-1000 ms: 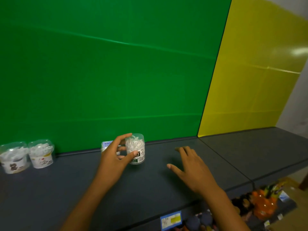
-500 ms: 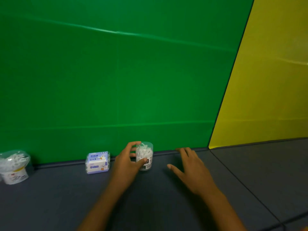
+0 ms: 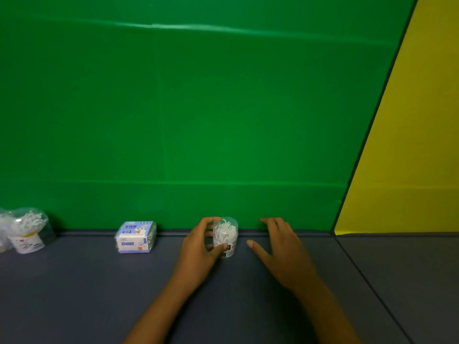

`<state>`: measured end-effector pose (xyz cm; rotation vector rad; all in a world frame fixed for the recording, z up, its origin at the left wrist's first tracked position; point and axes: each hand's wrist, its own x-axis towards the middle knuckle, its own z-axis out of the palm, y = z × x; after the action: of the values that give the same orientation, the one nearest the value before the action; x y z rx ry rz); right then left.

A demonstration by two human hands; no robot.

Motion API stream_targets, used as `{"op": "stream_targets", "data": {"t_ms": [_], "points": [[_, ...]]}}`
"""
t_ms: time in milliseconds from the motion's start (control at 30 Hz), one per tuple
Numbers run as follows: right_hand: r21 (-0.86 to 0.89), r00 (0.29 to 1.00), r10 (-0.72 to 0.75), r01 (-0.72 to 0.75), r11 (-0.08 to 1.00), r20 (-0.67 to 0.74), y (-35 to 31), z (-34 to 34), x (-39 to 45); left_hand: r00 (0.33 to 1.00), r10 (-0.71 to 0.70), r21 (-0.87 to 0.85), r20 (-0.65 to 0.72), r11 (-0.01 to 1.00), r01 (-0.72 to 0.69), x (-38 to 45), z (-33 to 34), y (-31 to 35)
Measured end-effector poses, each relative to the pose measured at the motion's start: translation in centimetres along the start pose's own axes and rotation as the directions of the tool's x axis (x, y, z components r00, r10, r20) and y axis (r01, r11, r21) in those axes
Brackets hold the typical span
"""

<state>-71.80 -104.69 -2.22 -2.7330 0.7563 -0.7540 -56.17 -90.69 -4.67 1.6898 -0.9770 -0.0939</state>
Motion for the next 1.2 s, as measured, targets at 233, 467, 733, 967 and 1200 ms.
{"op": "stream_targets", "data": {"t_ms": [233,467,733,967,1200], "points": [[0.082,1.000,-0.010,0.009,0.997,0.013,1.0,1.2,0.2,0.999,0.028,0.047,-0.015,0.999,-0.027,-0.1,0.2,-0.3],[0.049,0.998,-0.039,0.037,0.998,0.045,0.6,0.2,-0.2,1.000,-0.011,0.171,0.013,0.985,0.009,-0.3,-0.6,0.0],[-0.035,0.995,-0.082,0.084,0.996,0.047,-1.4,-2.5,-1.2,1.000,0.005,0.514,0.008,0.858,-0.008,-3.9,-7.1,2.0],[-0.066,0.983,-0.179,0.181,0.981,0.027,-7.8,-3.8,-2.8,0.996,0.066,0.802,-0.056,0.598,0.005,-8.1,-14.2,5.4],[-0.022,0.973,-0.227,0.228,0.973,0.028,-16.2,-4.5,-7.2,0.993,0.034,0.821,-0.116,0.566,0.076,-17.1,-22.6,6.7]]}}
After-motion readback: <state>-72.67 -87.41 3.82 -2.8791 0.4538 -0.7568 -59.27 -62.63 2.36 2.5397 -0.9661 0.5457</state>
